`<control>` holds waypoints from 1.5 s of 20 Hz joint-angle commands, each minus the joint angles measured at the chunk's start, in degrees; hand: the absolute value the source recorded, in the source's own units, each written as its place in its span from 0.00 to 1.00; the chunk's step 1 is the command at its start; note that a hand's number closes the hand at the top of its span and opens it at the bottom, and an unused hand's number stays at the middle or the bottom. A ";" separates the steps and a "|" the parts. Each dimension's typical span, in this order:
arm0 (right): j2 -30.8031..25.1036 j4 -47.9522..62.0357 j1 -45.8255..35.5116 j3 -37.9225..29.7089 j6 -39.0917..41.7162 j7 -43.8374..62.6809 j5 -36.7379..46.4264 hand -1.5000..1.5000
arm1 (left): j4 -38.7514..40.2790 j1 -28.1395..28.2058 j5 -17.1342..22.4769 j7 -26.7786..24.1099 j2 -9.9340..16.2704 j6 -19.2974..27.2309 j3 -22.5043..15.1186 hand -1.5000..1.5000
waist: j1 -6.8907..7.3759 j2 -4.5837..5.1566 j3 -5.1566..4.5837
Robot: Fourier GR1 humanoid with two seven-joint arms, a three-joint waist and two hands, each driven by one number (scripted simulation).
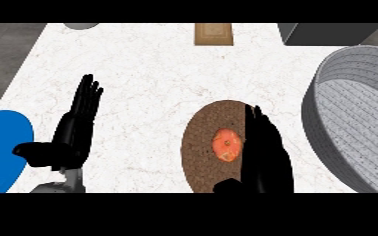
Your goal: Pick the squash from the placemat and place it in the basket
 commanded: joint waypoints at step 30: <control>0.89 20.26 -3.74 -0.77 -11.28 6.70 -2.15 0.00 | -0.64 2.26 -0.48 -0.62 -0.88 -2.59 1.56 0.50 | -0.06 0.04 0.07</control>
